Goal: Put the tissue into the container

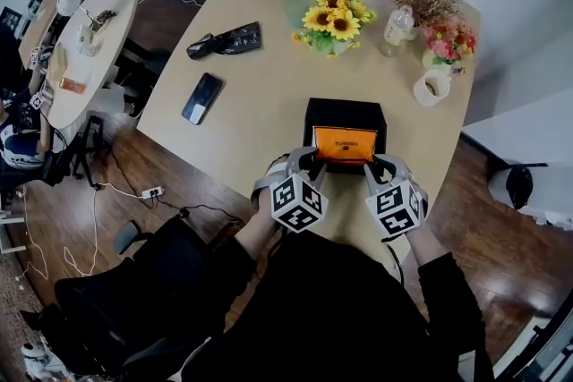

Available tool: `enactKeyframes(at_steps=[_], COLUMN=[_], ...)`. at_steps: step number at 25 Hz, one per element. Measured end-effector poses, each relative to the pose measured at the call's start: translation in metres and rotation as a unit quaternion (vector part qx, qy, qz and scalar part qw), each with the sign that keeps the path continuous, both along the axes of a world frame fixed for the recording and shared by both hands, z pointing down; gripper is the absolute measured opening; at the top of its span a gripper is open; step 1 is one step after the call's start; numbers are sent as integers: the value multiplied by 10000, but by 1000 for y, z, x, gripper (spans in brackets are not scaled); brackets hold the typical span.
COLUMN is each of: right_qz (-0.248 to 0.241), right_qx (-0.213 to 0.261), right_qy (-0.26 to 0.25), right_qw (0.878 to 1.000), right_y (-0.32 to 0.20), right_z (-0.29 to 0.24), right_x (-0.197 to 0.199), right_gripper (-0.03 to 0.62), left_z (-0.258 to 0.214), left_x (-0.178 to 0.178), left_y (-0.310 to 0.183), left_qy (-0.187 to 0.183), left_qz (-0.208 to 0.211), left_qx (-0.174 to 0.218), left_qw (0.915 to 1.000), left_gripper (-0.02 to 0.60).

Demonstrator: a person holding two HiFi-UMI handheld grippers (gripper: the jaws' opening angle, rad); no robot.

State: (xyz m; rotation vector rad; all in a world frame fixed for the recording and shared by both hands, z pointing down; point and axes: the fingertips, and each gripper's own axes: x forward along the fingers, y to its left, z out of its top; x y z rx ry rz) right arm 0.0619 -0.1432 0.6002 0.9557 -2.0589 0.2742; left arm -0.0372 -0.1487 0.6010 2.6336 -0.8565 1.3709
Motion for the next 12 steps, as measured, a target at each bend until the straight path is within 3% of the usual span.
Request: enactKeyframes(at_steps=[4,12], right_qz=[-79,-175], right_qx=[-172,-848], right_qy=[199,842], right_qw=[9996,9927], right_y=[-1,-4], right_z=[6,16], right_x=[1,0], right_gripper=[64,71], left_z=[5,13], left_x=[2,4], left_y=[-1,-5], left_qy=[-268,-1184], left_qz=[79,140], left_qx=[-165,-491], left_qw=[9995,9917], left_gripper=[91,92])
